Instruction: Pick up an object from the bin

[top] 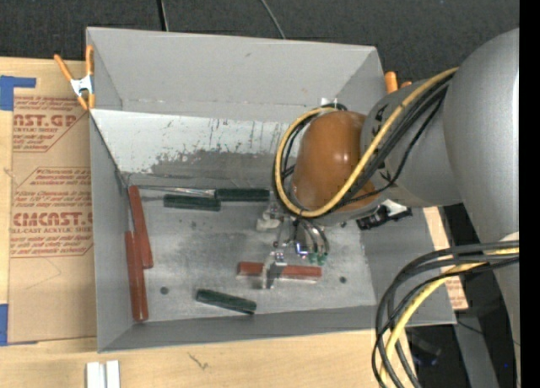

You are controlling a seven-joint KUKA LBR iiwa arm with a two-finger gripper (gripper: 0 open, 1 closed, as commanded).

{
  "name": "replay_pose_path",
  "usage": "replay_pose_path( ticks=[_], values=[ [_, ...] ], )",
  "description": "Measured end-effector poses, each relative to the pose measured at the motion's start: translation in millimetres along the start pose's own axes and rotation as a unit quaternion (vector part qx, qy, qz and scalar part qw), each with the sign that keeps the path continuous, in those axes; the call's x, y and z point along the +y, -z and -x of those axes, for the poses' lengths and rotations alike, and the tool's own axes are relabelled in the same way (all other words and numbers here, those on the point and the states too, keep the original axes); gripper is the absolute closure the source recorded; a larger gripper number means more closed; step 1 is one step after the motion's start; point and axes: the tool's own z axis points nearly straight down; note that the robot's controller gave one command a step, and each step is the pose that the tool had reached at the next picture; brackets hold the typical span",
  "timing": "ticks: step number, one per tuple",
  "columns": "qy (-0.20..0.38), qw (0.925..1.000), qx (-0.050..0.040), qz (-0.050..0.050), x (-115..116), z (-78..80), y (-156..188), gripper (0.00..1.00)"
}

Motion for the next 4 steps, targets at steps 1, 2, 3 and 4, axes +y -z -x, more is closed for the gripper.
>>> replay_pose_path(
  ticks=[1, 2, 3, 4],
  values=[
    [0.001, 0.9999, -0.0114, 0.002, -32.2, -36.3, -4.7, 1.00],
    [0.001, 0.9999, -0.0114, 0.002, -32.2, -36.3, -4.7, 1.00],
    [0.001, 1.0000, -0.0087, 0.002, -32.1, -37.3, -2.2, 1.00],
    [0.001, 1.0000, 0.0018, 0.000, -32.8, -41.5, 12.9, 1.00]
  ],
)
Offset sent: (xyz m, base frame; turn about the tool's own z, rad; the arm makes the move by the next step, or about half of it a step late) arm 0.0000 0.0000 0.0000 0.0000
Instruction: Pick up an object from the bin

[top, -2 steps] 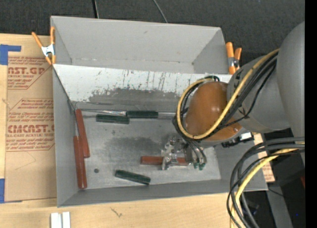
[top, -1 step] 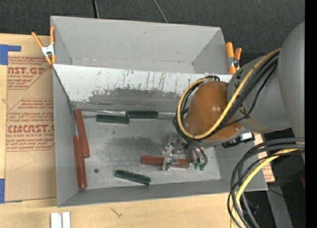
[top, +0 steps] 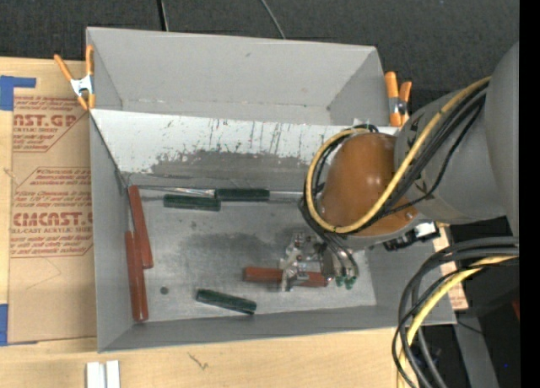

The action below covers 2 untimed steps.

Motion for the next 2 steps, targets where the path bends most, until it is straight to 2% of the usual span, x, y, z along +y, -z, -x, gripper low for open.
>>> replay_pose_path(
  ticks=[2],
  values=[
    [0.000, 1.0000, -0.0026, 0.000, 0.1, 1.9, 28.7, 1.00]
  ],
)
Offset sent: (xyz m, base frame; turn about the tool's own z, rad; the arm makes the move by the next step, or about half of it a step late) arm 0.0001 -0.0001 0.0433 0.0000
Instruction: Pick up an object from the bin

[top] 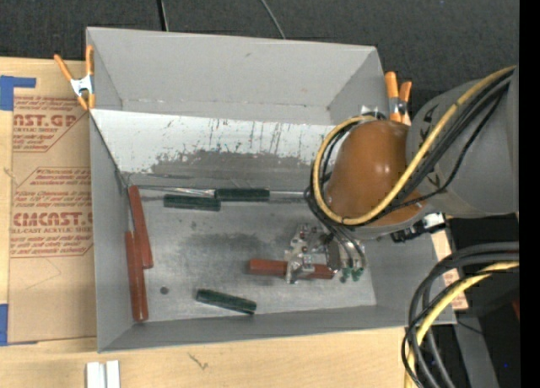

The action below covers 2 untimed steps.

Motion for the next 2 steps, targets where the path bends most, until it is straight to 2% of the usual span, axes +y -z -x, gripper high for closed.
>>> replay_pose_path(
  ticks=[2],
  values=[
    [0.000, 1.0000, 0.0021, 0.000, 0.1, -1.0, 14.9, 1.00]
  ],
)
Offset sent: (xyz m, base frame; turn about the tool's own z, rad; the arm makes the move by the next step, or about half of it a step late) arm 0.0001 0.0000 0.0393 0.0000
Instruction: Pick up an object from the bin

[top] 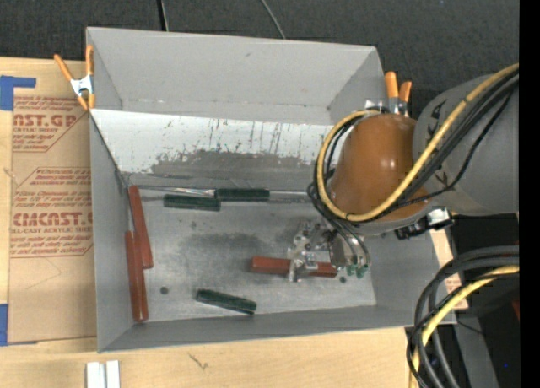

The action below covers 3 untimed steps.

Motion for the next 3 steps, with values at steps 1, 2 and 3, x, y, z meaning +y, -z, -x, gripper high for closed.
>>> replay_pose_path(
  ticks=[1, 2, 3],
  values=[
    [0.000, 1.0000, -0.0003, 0.000, 0.1, 0.0, 9.6, 1.00],
    [0.000, 1.0000, -0.0007, 0.000, 0.2, 0.2, 18.5, 1.00],
    [0.000, 1.0000, 0.0002, 0.000, 0.2, -0.1, 27.0, 1.00]
  ],
)
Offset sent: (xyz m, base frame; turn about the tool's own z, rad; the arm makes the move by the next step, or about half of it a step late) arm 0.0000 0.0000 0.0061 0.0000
